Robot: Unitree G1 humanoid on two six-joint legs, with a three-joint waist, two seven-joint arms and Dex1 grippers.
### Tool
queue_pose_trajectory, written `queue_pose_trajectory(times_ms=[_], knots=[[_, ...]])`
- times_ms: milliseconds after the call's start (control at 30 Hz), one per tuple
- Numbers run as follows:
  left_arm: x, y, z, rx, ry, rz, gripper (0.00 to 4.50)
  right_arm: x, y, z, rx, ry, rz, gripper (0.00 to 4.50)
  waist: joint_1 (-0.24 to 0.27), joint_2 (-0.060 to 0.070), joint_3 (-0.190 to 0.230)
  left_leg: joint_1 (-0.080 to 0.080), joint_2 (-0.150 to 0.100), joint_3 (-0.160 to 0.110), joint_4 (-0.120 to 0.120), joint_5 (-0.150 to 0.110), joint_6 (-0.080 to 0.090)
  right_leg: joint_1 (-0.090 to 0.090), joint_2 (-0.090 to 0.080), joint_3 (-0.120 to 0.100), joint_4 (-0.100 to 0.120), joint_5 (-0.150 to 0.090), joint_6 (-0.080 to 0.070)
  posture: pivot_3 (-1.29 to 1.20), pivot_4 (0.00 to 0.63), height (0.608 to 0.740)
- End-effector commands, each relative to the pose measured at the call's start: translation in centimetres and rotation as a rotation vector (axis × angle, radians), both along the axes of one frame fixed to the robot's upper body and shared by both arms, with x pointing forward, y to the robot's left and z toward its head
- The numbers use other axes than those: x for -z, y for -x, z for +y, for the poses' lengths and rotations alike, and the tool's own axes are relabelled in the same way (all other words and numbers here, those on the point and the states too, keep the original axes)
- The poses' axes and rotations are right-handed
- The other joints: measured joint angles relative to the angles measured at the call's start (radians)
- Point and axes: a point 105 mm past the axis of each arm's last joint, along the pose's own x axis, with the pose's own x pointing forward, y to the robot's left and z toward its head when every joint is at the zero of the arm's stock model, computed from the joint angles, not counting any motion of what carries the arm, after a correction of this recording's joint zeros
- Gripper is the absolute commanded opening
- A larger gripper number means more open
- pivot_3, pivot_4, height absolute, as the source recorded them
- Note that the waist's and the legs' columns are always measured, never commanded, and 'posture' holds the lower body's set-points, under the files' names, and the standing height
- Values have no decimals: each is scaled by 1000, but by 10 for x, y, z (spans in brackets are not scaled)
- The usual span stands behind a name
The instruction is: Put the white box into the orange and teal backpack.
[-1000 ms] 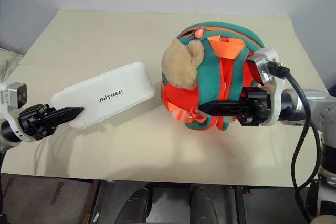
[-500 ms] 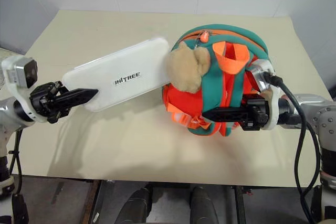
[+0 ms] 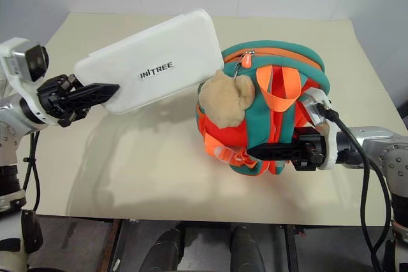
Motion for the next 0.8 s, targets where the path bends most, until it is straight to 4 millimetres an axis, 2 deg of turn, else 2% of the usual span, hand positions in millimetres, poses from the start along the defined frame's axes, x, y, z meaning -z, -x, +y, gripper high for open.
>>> queue_pose_trajectory(times_ms=[33, 133, 233, 300, 533, 667, 800], knots=[[4, -6, -6, -2, -57, -56, 1267, -11, 5, 1, -9, -14, -59, 283, 0, 0, 0, 0, 0, 0, 0, 0, 0, 0, 0, 0, 0, 0, 0, 0, 150, 740], [10, -27, -12, -94, -121, -170, 1267, -12, 5, 2, -7, -15, -61, 283, 8, 0, 0, 0, 0, 0, 1, 0, 0, 1, 0, 0, 0, 0, 0, 0, 150, 740], [2, -43, -13, -180, -123, -312, 1267, -12, 4, 3, -2, -21, -64, 283, 24, -1, 0, 0, 0, 0, 4, 0, 0, 2, 0, 0, 0, 1, 1, 0, 150, 740], [-1, -49, -13, -185, -140, -342, 1267, -12, 5, 4, -3, -22, -63, 283, 27, -1, 0, -1, 0, 0, 6, 0, 0, 2, 0, 0, 0, 2, 2, 0, 150, 740], [9, -56, -17, -102, -278, -351, 1267, -12, 7, 6, -1, -28, -61, 283, 24, -1, 0, -1, -1, 0, 7, -1, 1, 2, 0, 0, 0, 3, 2, 0, 150, 740], [15, -53, -22, 5, -378, -304, 1267, -13, 7, 6, 1, -32, -64, 283, 23, -1, 0, -2, -1, 0, 7, -1, 1, 2, 0, 0, 0, 3, 2, 0, 150, 740], [9, -62, -42, 88, -475, -322, 1267, -15, 5, 9, -7, -41, -73, 283, 26, -1, 0, -2, -1, 0, 7, -1, 1, 2, 1, 0, 0, 2, 2, 0, 150, 740]])
